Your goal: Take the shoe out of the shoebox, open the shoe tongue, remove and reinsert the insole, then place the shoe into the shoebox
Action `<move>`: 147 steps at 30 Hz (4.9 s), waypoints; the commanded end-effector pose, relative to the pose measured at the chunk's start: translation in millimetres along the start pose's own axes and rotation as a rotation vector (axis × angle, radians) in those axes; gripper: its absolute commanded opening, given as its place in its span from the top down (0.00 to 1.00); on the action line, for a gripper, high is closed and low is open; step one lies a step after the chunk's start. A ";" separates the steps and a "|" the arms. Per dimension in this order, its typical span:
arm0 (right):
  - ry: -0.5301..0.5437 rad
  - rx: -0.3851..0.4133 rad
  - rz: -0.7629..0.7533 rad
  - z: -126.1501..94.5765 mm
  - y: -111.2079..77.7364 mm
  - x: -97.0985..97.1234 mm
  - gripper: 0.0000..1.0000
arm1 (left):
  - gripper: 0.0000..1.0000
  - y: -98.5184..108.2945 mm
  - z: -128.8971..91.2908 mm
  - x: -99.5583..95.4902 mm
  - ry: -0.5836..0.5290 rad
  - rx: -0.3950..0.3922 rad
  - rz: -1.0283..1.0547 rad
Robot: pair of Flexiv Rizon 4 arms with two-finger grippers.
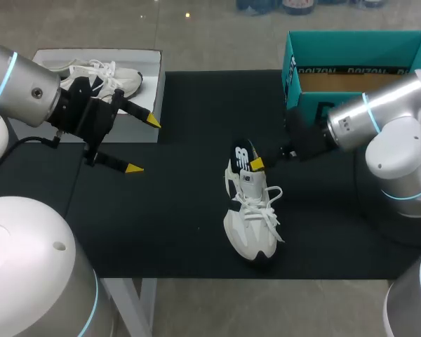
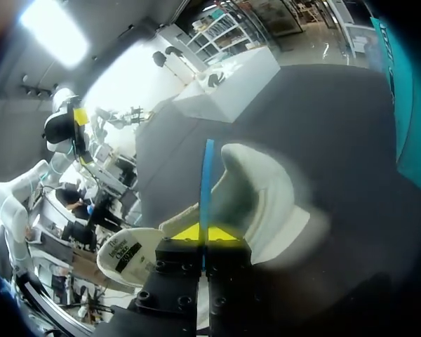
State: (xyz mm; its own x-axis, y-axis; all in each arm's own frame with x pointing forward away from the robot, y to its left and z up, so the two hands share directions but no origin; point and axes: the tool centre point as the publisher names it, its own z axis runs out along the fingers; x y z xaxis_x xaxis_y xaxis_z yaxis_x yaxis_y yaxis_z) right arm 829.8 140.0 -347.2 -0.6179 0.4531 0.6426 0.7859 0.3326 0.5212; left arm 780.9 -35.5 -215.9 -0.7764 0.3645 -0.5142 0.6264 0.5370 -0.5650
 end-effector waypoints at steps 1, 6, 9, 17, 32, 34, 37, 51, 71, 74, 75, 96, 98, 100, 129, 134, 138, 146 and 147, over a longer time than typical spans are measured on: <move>0.000 0.001 0.013 8.9 -9.8 0.7 1.00 | 0.00 -1.1 -0.1 0.4 0.002 -0.005 -0.001; -0.007 -0.011 0.024 5.0 -4.2 1.8 0.80 | 0.00 -1.1 -0.1 0.4 0.002 -0.005 -0.001; -0.016 -0.018 0.012 1.4 5.6 -0.8 0.36 | 0.00 -1.1 -0.1 0.4 0.002 -0.005 -0.001; -0.043 -0.024 -0.006 -4.6 25.3 -11.2 0.43 | 0.00 -1.1 -0.1 0.4 0.002 -0.005 -0.001; -0.051 -0.007 -0.010 -3.3 22.5 -13.5 1.00 | 0.00 -1.1 -0.1 0.4 0.002 -0.005 -0.001; -0.045 -0.003 -0.004 -2.3 17.1 -11.6 1.00 | 0.00 -1.1 -0.1 0.4 0.002 -0.005 -0.001; -0.037 0.003 0.007 0.3 7.8 -9.4 1.00 | 0.00 -1.1 -0.1 0.4 0.002 -0.005 -0.001; -0.041 0.014 0.024 3.4 5.4 -6.1 0.00 | 0.00 -1.1 -0.1 0.4 0.002 -0.005 -0.001; -0.314 0.058 0.169 -32.8 36.5 5.9 0.00 | 0.00 -1.1 -0.1 0.4 0.002 -0.005 -0.001; -0.407 0.097 0.222 -35.3 35.6 13.9 0.00 | 0.00 -1.1 -0.1 0.4 0.002 -0.005 -0.001; -0.426 0.116 0.236 -35.8 36.2 16.6 0.00 | 0.00 -1.1 -0.1 0.4 0.002 -0.005 -0.001; -0.550 0.150 0.284 -35.3 39.9 26.0 0.00 | 0.00 -1.1 -0.1 0.4 0.002 -0.005 -0.001; -0.571 0.146 0.307 -35.5 36.6 35.0 0.00 | 0.00 -1.1 -0.1 0.4 0.002 -0.005 -0.001; -0.605 0.152 0.329 -33.0 36.0 36.8 0.00 | 0.00 -1.1 -0.1 0.4 0.002 -0.005 -0.001; -0.750 0.304 0.428 27.0 23.8 7.9 1.00 | 0.00 -1.1 -0.1 0.4 0.002 -0.005 -0.001; -0.763 0.301 0.452 27.4 16.4 -7.5 1.00 | 0.00 -1.1 -0.1 0.4 0.002 -0.005 -0.001; -0.773 0.303 0.464 30.7 9.8 -17.8 1.00 | 0.00 -1.1 -0.1 0.4 0.002 -0.005 -0.001; -0.750 0.344 0.489 52.2 -4.8 -31.9 1.00 | 0.00 -1.1 -0.1 0.4 0.002 -0.005 -0.001; -0.748 0.347 0.489 53.3 -5.0 -31.7 1.00 | 0.00 -1.1 -0.1 0.4 0.002 -0.005 -0.001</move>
State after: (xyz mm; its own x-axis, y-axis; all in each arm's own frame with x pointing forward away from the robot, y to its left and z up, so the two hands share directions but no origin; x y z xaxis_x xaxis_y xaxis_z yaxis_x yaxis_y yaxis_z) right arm 840.7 161.1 -388.0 -0.1373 0.9786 0.1534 0.9905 0.1345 0.0285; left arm 780.8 -35.4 -215.7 -0.7764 0.3646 -0.5140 0.6263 0.5372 -0.5649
